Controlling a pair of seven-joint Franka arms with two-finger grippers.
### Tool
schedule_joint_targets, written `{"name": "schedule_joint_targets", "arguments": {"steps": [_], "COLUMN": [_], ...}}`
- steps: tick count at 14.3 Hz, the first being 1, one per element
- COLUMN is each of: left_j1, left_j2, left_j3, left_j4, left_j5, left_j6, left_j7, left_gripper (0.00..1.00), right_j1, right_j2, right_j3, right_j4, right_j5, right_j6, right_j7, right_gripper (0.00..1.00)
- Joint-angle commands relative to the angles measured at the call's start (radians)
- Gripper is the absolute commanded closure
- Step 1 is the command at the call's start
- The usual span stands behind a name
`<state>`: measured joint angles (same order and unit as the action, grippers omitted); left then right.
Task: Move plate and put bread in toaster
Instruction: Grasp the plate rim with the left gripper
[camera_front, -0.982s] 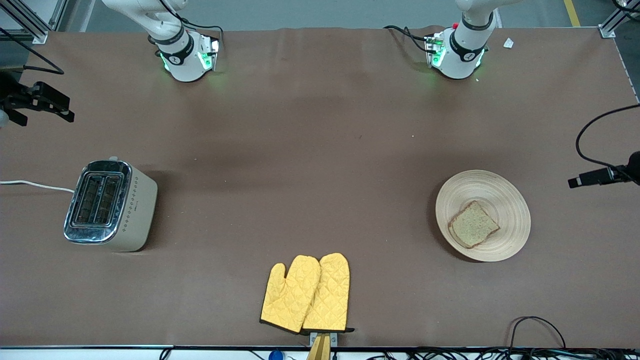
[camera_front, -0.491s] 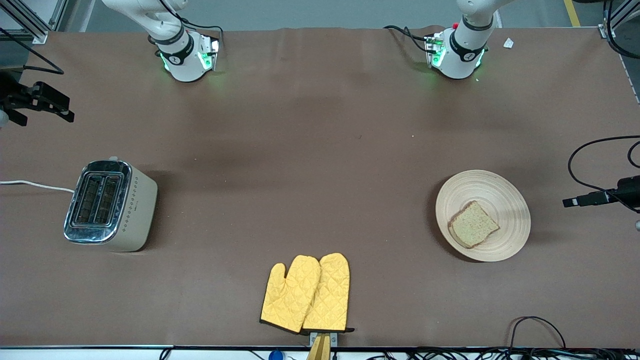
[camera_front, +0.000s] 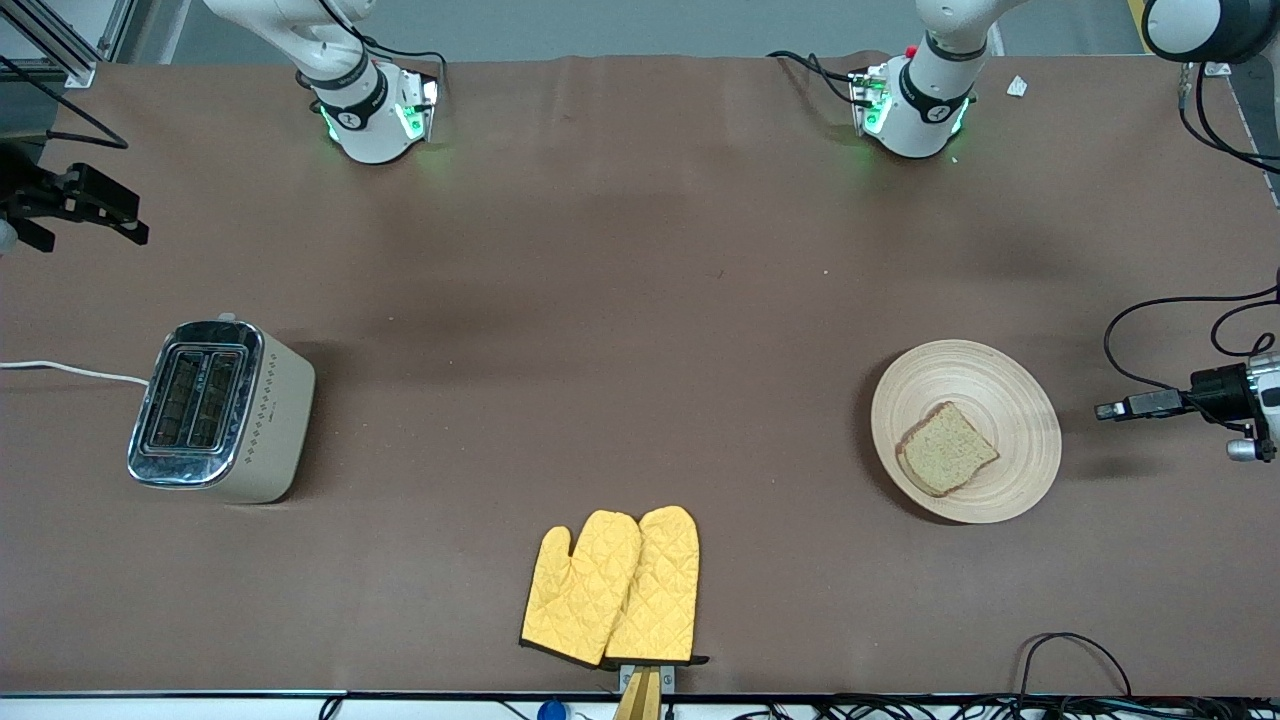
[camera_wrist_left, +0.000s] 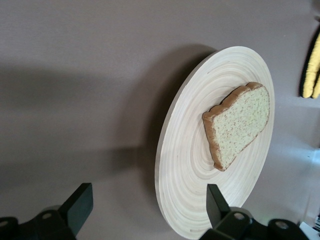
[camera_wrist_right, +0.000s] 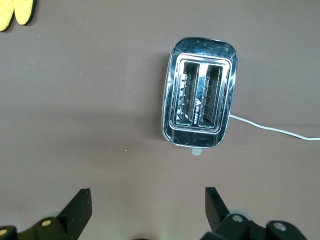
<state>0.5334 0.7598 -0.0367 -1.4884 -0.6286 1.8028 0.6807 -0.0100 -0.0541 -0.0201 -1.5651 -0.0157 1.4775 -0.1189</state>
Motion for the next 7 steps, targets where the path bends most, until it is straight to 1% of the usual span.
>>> {"name": "schedule_joint_targets", "arguments": {"steps": [1, 3, 7], "left_j1": [0.016, 0.017, 0.014], "left_j2": [0.059, 0.076, 0.090], "left_j3": [-0.009, -0.009, -0.011], "left_j4": [0.023, 0.023, 0.023], "left_j5": [-0.074, -0.082, -0.085], "left_j6": [-0.003, -0.003, -0.006], "left_j7": [0.107, 0.147, 0.168], "left_gripper": [0.03, 0.11, 0.19], "right_j1": [-0.001, -0.001, -0.001], "right_j2": [-0.023, -0.023, -0.023], "right_j3": [0.002, 0.002, 0.002], "right_j4": [-0.019, -0.019, -0.019], "right_j5": [0.000, 0.000, 0.000], "right_j6": [0.006, 0.006, 0.006], "right_j7": [-0.001, -0.002, -0.002], "right_gripper": [0.00, 0.00, 0.00]}}
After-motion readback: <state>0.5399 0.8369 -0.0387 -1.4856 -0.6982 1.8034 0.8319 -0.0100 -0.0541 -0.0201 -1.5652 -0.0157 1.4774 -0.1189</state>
